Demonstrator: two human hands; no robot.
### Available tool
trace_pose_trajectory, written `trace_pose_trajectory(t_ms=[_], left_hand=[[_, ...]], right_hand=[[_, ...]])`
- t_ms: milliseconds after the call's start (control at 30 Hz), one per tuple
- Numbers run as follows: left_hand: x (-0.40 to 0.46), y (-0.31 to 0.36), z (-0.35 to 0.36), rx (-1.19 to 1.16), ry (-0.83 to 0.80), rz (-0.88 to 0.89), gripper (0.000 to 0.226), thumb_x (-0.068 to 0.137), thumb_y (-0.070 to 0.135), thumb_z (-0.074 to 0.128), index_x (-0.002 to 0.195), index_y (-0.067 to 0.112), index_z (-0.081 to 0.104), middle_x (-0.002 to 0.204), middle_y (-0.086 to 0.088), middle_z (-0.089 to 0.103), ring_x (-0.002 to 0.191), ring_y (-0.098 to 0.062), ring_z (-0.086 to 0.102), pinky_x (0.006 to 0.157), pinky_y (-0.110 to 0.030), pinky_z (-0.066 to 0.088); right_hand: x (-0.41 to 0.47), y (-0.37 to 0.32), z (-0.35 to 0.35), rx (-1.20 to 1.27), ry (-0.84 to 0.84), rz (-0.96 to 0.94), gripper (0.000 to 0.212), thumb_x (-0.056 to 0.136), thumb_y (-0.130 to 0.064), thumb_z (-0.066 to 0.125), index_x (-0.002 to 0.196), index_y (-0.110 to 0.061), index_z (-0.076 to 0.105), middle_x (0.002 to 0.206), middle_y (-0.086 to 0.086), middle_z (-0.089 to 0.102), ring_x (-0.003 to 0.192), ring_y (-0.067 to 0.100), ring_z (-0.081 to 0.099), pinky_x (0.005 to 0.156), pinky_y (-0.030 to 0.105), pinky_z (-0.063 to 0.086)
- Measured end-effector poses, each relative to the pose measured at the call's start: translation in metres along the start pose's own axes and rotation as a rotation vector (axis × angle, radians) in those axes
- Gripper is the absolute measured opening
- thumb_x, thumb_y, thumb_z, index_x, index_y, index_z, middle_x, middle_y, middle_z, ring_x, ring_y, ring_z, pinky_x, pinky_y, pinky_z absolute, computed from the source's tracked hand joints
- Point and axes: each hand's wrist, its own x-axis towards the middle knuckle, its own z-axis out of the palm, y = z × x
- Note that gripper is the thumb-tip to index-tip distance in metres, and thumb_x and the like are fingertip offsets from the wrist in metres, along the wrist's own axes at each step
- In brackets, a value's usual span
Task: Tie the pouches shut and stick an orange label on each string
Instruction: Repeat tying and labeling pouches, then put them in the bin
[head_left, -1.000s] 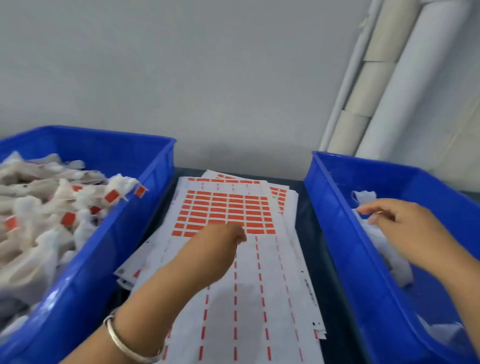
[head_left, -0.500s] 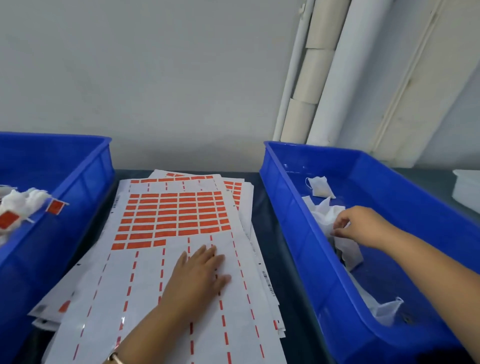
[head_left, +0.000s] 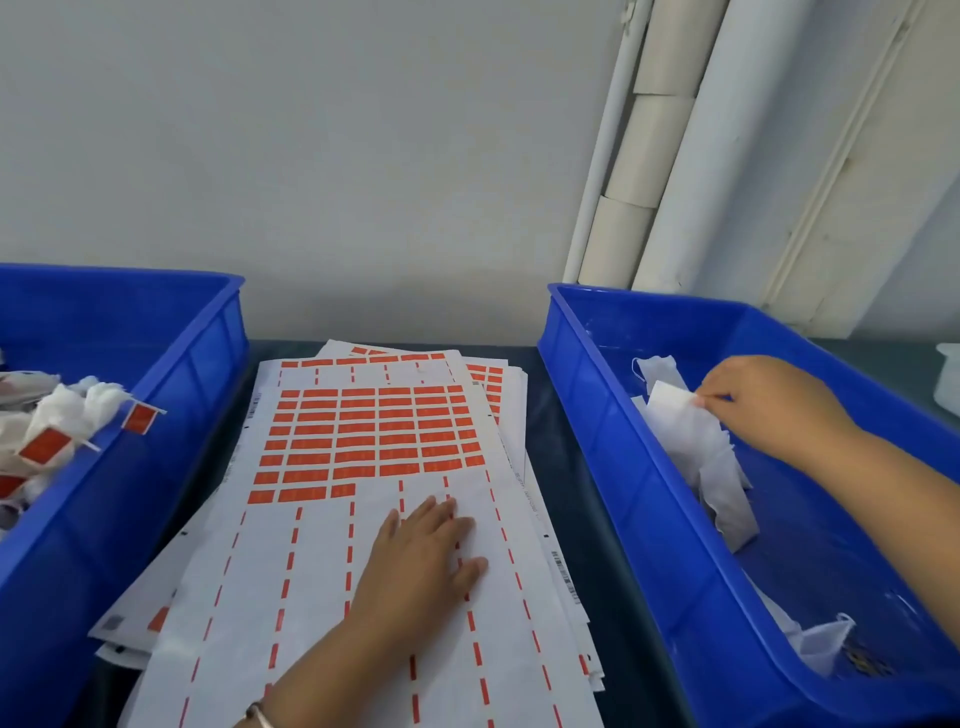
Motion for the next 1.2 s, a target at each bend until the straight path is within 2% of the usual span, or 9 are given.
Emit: trace_pose_trajectory(t_ms=[133, 233, 300, 400, 533, 700, 867, 1000, 1200], left_hand=[[-0.001, -0.001, -0.006, -0.080, -0.030, -0.007, 0.047, 0.091, 0.055, 0.041, 0.136, 0.041, 0.039, 0.153, 0.019, 0.020, 0.143, -0.008, 0.011, 0.113, -0.039, -0.006], [-0.007, -0.001, -0.016, -0.383, 0.024, -0.117, 0.029, 0.091, 0.042, 0.053, 0.119, 0.044, 0.052, 0.139, 0.022, 0.042, 0.131, -0.007, 0.036, 0.111, -0.034, 0.024], [-0.011, -0.002, -0.024, -0.639, 0.106, -0.201, 0.016, 0.091, 0.029, 0.058, 0.099, 0.043, 0.057, 0.120, 0.024, 0.055, 0.107, 0.001, 0.051, 0.090, -0.016, 0.043], [-0.011, -0.005, -0.033, -0.828, 0.252, -0.266, 0.020, 0.090, 0.021, 0.060, 0.085, 0.040, 0.059, 0.097, 0.025, 0.059, 0.087, 0.002, 0.057, 0.055, 0.000, 0.040], [-0.011, -0.003, -0.045, -0.893, 0.386, -0.254, 0.016, 0.086, 0.023, 0.063, 0.085, 0.038, 0.058, 0.088, 0.019, 0.064, 0.082, -0.008, 0.063, 0.053, -0.005, 0.043], [-0.015, -0.004, -0.055, -0.877, 0.540, -0.243, 0.010, 0.081, 0.028, 0.068, 0.077, 0.031, 0.059, 0.071, 0.018, 0.062, 0.074, 0.002, 0.060, 0.052, -0.005, 0.044], [-0.018, -0.003, -0.063, -0.761, 0.603, -0.206, 0.015, 0.077, 0.037, 0.070, 0.076, 0.037, 0.055, 0.078, 0.026, 0.057, 0.087, 0.010, 0.052, 0.063, -0.006, 0.039], [-0.018, -0.001, -0.059, -0.538, 0.493, -0.123, 0.026, 0.073, 0.047, 0.071, 0.086, 0.048, 0.048, 0.089, 0.039, 0.044, 0.089, 0.013, 0.047, 0.067, 0.002, 0.032], [-0.015, -0.014, -0.052, -0.289, 0.572, -0.145, 0.026, 0.085, 0.040, 0.060, 0.110, 0.034, 0.065, 0.110, 0.018, 0.062, 0.086, 0.005, 0.039, 0.070, 0.005, 0.019]], right_hand=[[0.009, -0.021, -0.027, 0.327, 0.191, 0.006, 0.023, 0.092, -0.017, 0.054, 0.074, -0.012, 0.067, 0.087, 0.005, 0.067, 0.078, 0.022, 0.060, 0.068, 0.037, 0.050], [0.013, -0.055, -0.049, 0.497, 0.277, -0.003, 0.020, 0.088, -0.019, 0.055, 0.070, -0.028, 0.060, 0.079, -0.008, 0.062, 0.072, 0.008, 0.054, 0.058, 0.024, 0.040], [0.015, -0.081, -0.057, 0.579, 0.302, -0.022, 0.016, 0.086, -0.018, 0.058, 0.072, -0.025, 0.063, 0.075, -0.010, 0.062, 0.068, 0.007, 0.055, 0.058, 0.022, 0.040], [0.018, -0.121, -0.055, 0.790, 0.200, 0.033, 0.016, 0.085, -0.016, 0.062, 0.071, -0.017, 0.070, 0.070, -0.001, 0.065, 0.060, 0.010, 0.055, 0.055, 0.023, 0.043], [0.015, -0.179, -0.029, 1.111, -0.130, 0.194, 0.010, 0.082, -0.011, 0.064, 0.074, -0.013, 0.068, 0.077, 0.006, 0.070, 0.068, 0.014, 0.064, 0.068, 0.028, 0.055], [-0.005, -0.225, 0.014, 1.222, -0.389, 0.345, 0.007, 0.087, -0.017, 0.066, 0.085, -0.016, 0.059, 0.084, 0.004, 0.067, 0.078, 0.016, 0.066, 0.084, 0.031, 0.057], [-0.015, -0.230, 0.038, 1.436, -0.436, 0.485, 0.024, 0.087, -0.017, 0.067, 0.109, -0.014, 0.058, 0.103, 0.010, 0.068, 0.092, 0.023, 0.068, 0.090, 0.037, 0.055], [-0.031, -0.232, 0.056, 1.568, -0.364, 0.366, 0.008, 0.087, -0.014, 0.068, 0.093, -0.019, 0.066, 0.082, 0.000, 0.075, 0.074, 0.018, 0.073, 0.070, 0.029, 0.059], [-0.040, -0.242, 0.088, 1.592, -0.317, 0.273, 0.005, 0.084, -0.014, 0.071, 0.083, -0.019, 0.071, 0.077, -0.010, 0.074, 0.077, 0.015, 0.073, 0.067, 0.023, 0.057]])
